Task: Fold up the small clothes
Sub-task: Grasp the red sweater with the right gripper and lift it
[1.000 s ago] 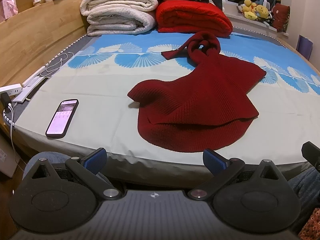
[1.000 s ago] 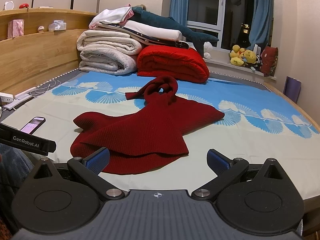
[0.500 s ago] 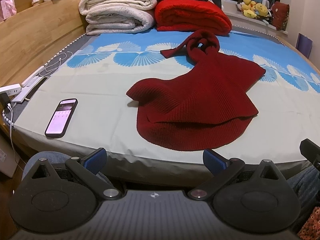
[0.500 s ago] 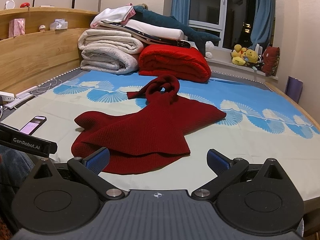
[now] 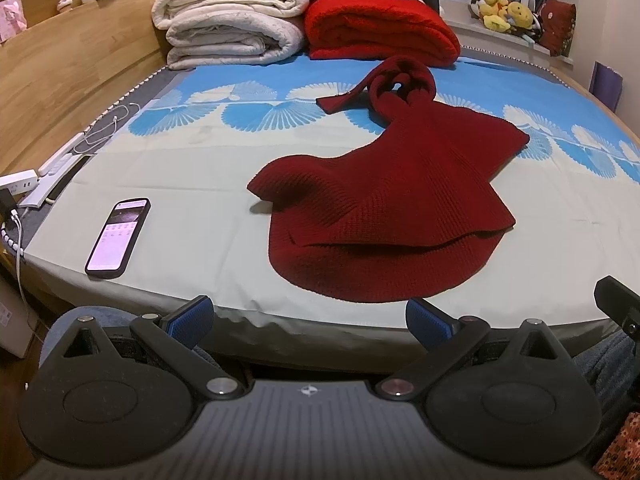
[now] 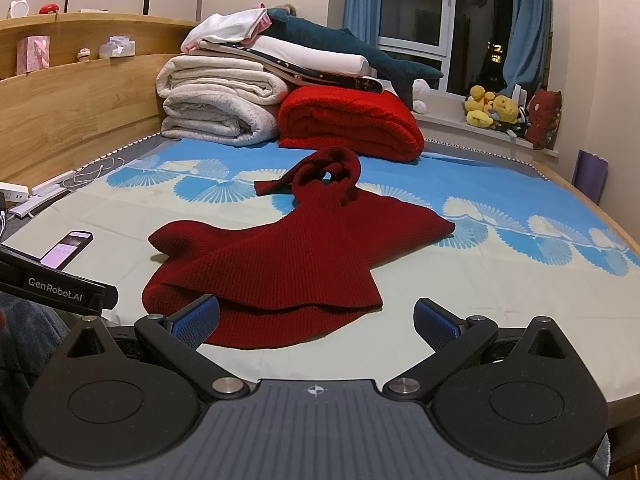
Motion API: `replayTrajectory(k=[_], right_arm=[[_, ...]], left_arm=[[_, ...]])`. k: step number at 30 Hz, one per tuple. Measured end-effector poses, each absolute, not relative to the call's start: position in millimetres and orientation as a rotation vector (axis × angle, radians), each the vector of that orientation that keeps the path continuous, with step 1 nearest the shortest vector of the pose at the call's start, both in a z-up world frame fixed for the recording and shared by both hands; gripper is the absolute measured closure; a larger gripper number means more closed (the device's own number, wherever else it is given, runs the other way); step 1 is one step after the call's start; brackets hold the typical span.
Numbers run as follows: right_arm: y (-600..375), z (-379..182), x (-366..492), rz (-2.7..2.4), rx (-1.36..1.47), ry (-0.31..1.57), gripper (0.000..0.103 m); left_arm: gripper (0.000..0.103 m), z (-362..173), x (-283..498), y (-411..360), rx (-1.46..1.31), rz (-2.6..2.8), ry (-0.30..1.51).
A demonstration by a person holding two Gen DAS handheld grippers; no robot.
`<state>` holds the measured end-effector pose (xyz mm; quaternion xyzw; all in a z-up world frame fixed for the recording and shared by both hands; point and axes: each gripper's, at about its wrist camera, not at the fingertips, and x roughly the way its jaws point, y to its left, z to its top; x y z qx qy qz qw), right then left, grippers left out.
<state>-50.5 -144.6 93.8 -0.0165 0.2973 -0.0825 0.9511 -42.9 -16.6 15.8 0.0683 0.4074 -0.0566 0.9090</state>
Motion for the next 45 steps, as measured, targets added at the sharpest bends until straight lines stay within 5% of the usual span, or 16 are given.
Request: replayTrajectory(k=[10,17,26,34,35,37,38,45], right_arm=[[-159,88,-18,-0.191,-0.004,0.637,0.001],[-202,91,58,-0.252,0.030,0.623,0.001],[-282,70,304,-0.368,0.152,0.645,0.001],[-315,-32,515,-0.505,0.265,0.856,0.001],[-314,-41,527,-0.523,0.277,0.850,0.004],[-313,-53,547,-0.544,0.270,0.848,0.028],[-313,-57,553,-0.551,0.270,0.860,0.082],[-363,15,470,-0.443,0.319,0.702,0.092]], left_arm=[[0.001,15,4,-18,0.130,-0.199,0.863],[0.001,2,115,-12,0.061,-0.102,0.848],[0.001,-59,272,-8,-0.123,-0.055,0.911],[0.001,-93,321,10,-0.190,0.059,1.107],[0.001,-97,324,12,-0.196,0.066,1.130],[0.001,-106,330,14,-0.202,0.057,1.175],[0.001,-109,332,15,-0.199,0.060,1.188],[0.001,-110,337,20,-0.212,0.118,1.165]])
